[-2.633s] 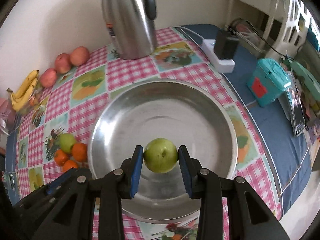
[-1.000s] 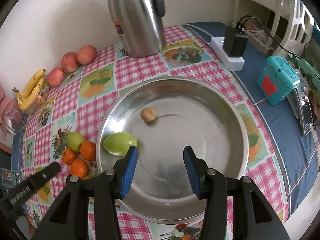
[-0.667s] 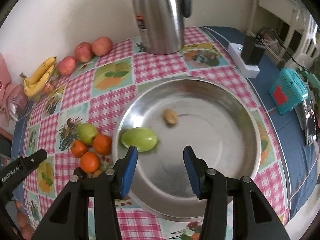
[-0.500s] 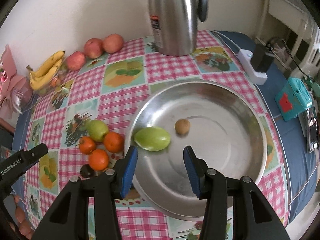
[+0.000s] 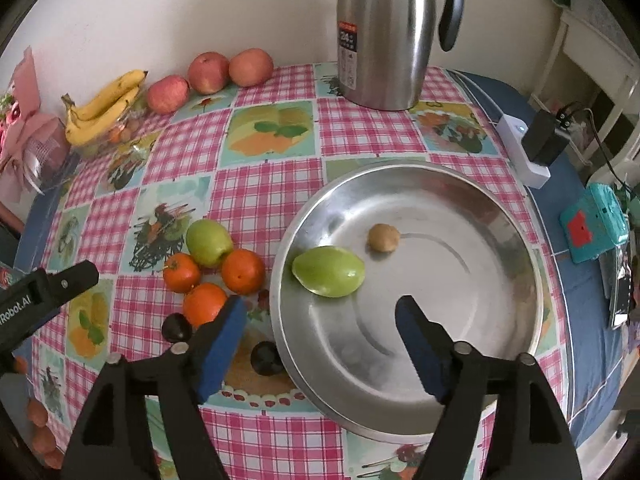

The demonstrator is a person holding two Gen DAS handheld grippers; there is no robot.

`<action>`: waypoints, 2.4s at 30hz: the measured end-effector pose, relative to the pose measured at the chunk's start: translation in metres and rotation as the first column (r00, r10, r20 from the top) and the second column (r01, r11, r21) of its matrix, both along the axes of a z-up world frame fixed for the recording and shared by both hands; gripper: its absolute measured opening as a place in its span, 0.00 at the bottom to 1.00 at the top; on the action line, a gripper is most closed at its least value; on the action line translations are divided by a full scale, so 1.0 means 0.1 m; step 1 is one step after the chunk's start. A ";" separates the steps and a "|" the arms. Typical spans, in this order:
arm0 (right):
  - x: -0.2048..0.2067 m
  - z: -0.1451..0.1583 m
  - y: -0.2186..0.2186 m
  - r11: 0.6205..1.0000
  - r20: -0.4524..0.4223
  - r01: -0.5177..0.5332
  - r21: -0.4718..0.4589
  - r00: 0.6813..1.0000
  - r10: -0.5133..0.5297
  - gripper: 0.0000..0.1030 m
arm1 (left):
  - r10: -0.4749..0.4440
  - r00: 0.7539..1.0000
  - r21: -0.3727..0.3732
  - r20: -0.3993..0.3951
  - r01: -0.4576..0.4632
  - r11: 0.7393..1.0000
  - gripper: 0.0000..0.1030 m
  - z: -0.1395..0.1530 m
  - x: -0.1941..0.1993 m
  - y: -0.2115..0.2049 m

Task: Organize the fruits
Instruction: 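Withdraw both open tools from the steel plate, then move the open left tool toward the dark plum in the fruit cluster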

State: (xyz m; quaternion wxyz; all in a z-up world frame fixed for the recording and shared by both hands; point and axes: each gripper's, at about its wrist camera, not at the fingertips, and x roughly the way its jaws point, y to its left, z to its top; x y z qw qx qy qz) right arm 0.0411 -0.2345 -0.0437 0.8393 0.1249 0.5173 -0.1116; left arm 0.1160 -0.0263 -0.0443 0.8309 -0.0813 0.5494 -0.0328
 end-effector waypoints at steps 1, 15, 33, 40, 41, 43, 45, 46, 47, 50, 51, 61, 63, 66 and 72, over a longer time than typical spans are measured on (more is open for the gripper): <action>0.00 0.00 0.00 1.000 0.003 -0.003 0.003 1.000 0.003 0.84 | 0.004 1.000 0.004 0.003 -0.004 1.000 1.00 0.00 0.00 0.01; 0.00 0.10 0.14 0.999 0.087 -0.041 -0.015 0.995 0.042 0.97 | 0.012 0.996 0.029 0.084 -0.014 0.999 1.00 0.07 -0.05 0.09; 0.06 -0.02 0.46 0.997 -0.007 -0.017 0.070 1.000 0.018 0.97 | 0.045 0.993 -0.012 0.110 -0.044 0.999 1.00 0.01 -0.17 0.24; 0.11 -0.08 0.52 0.996 -0.042 -0.077 0.055 0.996 0.079 0.97 | 0.019 0.998 -0.033 0.052 -0.017 0.999 1.00 -0.13 -0.11 0.18; 0.11 -0.07 0.49 0.996 -0.041 -0.072 0.046 0.996 0.074 0.97 | 0.016 0.999 -0.039 0.043 -0.014 0.999 1.00 -0.16 -0.10 0.17; 0.10 -0.06 0.41 0.999 -0.042 -0.046 0.024 0.998 0.047 0.97 | 0.009 1.000 -0.050 0.021 -0.008 0.999 1.00 -0.21 -0.07 0.16; 0.09 -0.08 0.32 1.000 -0.055 -0.015 0.003 0.998 0.015 0.97 | 0.002 1.000 -0.052 -0.004 -0.002 0.999 1.00 -0.27 -0.06 0.13; 0.08 -0.11 0.27 1.000 -0.064 -0.002 -0.005 0.998 0.002 0.97 | -0.003 1.000 -0.047 -0.022 0.002 0.999 1.00 -0.31 -0.05 0.10; 0.08 -0.13 0.23 1.000 -0.071 0.005 -0.007 0.997 -0.006 0.97 | -0.011 0.999 -0.040 -0.032 0.010 0.999 1.00 -0.35 -0.05 0.08; 0.04 -0.18 0.09 0.999 -0.082 0.047 0.013 0.996 -0.046 0.97 | -0.037 0.998 -0.009 -0.058 0.037 0.999 1.00 -0.43 -0.05 -0.01; 0.03 -0.19 0.05 0.998 -0.078 0.064 0.022 0.995 -0.062 0.97 | -0.046 0.997 -0.011 -0.067 0.046 0.999 1.00 -0.45 -0.05 -0.03; 0.00 -0.07 0.03 0.995 -0.017 0.078 0.069 0.997 -0.077 0.97 | -0.166 0.979 -0.071 -0.122 0.158 0.985 0.92 -0.53 -0.08 -0.33; 0.00 -0.07 0.03 0.994 -0.016 0.079 0.078 0.997 -0.078 0.97 | -0.186 0.974 -0.077 -0.131 0.177 0.981 0.91 -0.55 -0.09 -0.39; -0.01 -0.07 0.02 0.993 -0.013 0.081 0.087 0.997 -0.081 0.97 | -0.211 0.967 -0.088 -0.140 0.200 0.976 0.86 -0.59 -0.09 -0.47; -0.02 -0.06 0.02 0.993 -0.009 0.076 0.091 0.997 -0.075 0.97 | -0.235 0.960 -0.126 -0.153 0.216 0.968 0.72 -0.64 -0.09 -0.55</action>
